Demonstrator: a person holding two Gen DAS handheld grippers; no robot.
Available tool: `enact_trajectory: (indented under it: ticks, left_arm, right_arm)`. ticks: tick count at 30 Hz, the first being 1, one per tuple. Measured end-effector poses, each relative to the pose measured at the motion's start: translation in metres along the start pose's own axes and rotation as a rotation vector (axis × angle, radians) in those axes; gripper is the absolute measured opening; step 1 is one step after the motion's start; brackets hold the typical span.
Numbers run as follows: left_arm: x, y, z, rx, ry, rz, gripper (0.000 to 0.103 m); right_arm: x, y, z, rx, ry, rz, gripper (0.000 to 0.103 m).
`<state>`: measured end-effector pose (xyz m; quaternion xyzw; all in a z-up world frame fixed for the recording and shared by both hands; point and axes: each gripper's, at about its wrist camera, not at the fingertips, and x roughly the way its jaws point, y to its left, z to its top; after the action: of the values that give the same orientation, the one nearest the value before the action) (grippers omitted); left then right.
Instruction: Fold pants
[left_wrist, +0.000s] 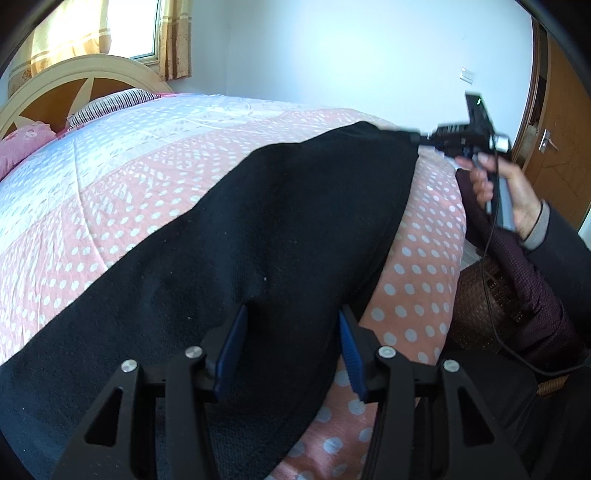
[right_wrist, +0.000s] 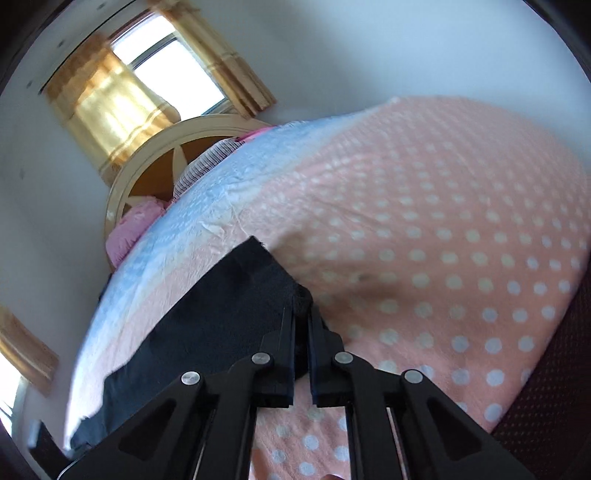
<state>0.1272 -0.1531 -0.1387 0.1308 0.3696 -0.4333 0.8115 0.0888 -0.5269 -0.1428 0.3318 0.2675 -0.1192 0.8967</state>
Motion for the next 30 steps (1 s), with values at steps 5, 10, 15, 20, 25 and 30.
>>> enact_trajectory:
  ticks: [5, 10, 15, 20, 25, 30]
  left_arm:
    - [0.0, -0.001, -0.001, 0.004, -0.006, 0.006, 0.052]
    - [-0.001, -0.001, -0.002, 0.005, -0.008, -0.008, 0.055]
    - [-0.012, 0.002, -0.002, -0.018, -0.015, -0.027, 0.056]
    - [-0.046, 0.017, -0.009, -0.032, -0.07, 0.032, 0.063]
    - [-0.045, 0.039, -0.017, -0.079, -0.048, 0.065, 0.063]
    - [-0.026, 0.027, -0.025, -0.044, 0.001, 0.086, 0.063]
  right_arm:
    - [-0.003, 0.012, 0.0, -0.077, 0.001, -0.039, 0.005]
    - [0.011, 0.006, -0.002, -0.045, 0.072, -0.066, 0.007]
    - [0.004, -0.002, 0.003, -0.024, 0.036, -0.14, 0.056]
    - [-0.025, 0.013, 0.011, -0.072, -0.077, -0.138, 0.056]
    - [-0.012, 0.08, 0.002, -0.229, -0.026, 0.023, 0.056]
    - [0.036, 0.124, -0.022, -0.307, 0.171, 0.124, 0.056]
